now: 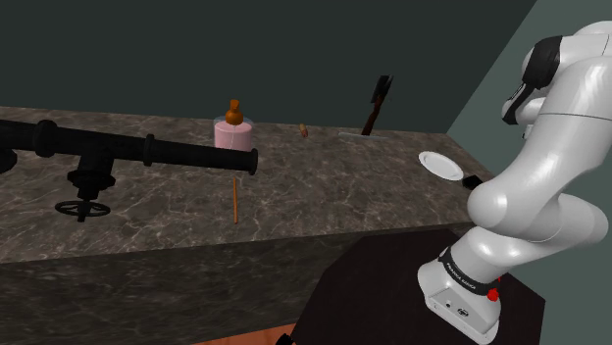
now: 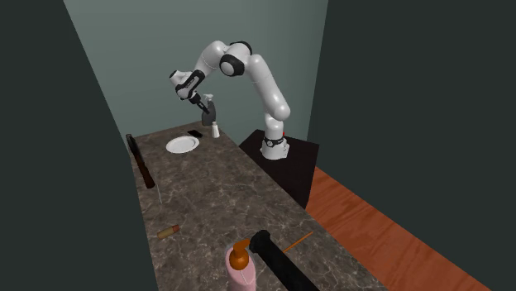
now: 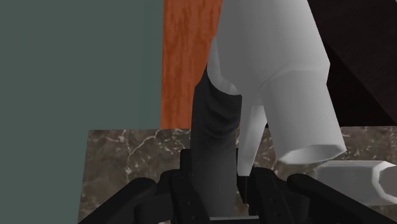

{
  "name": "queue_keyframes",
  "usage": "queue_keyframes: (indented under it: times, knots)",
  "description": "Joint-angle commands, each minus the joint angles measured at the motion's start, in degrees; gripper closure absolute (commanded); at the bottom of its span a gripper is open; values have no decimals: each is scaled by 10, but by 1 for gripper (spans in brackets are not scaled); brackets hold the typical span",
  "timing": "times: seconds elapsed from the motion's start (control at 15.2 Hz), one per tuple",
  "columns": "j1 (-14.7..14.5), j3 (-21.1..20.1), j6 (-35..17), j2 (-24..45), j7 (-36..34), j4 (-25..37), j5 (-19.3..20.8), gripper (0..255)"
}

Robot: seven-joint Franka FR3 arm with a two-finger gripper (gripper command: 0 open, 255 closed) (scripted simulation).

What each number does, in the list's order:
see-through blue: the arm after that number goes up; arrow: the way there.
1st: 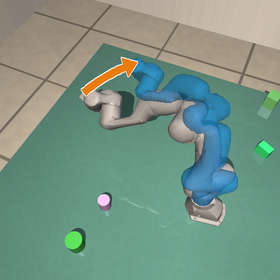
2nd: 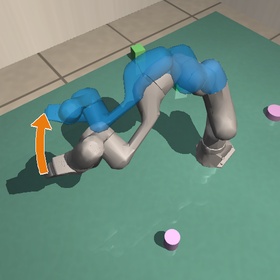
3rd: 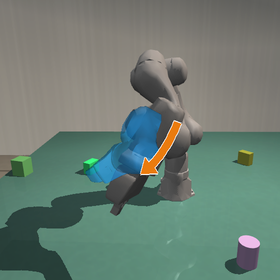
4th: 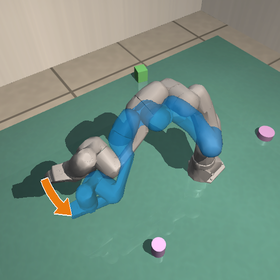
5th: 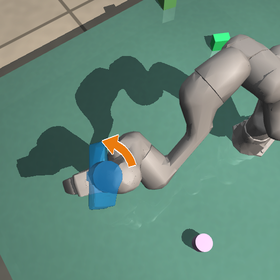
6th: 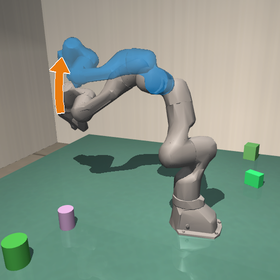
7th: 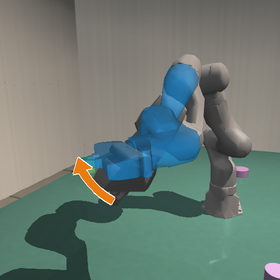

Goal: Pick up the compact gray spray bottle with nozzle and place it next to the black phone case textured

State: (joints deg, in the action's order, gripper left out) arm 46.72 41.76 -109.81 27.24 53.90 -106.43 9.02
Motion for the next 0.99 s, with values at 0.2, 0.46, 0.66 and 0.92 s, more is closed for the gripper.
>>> queue_keyframes:
  times: [0.2,0.46,0.66,0.92]
  knots:
    - [0,0,0,0,0,0,0,0]
    - [0,0,0,0,0,0,0,0]
    - [-8,-1,56,-5,1,49,-1,0]
    - [-9,-1,71,-5,2,64,-2,0]
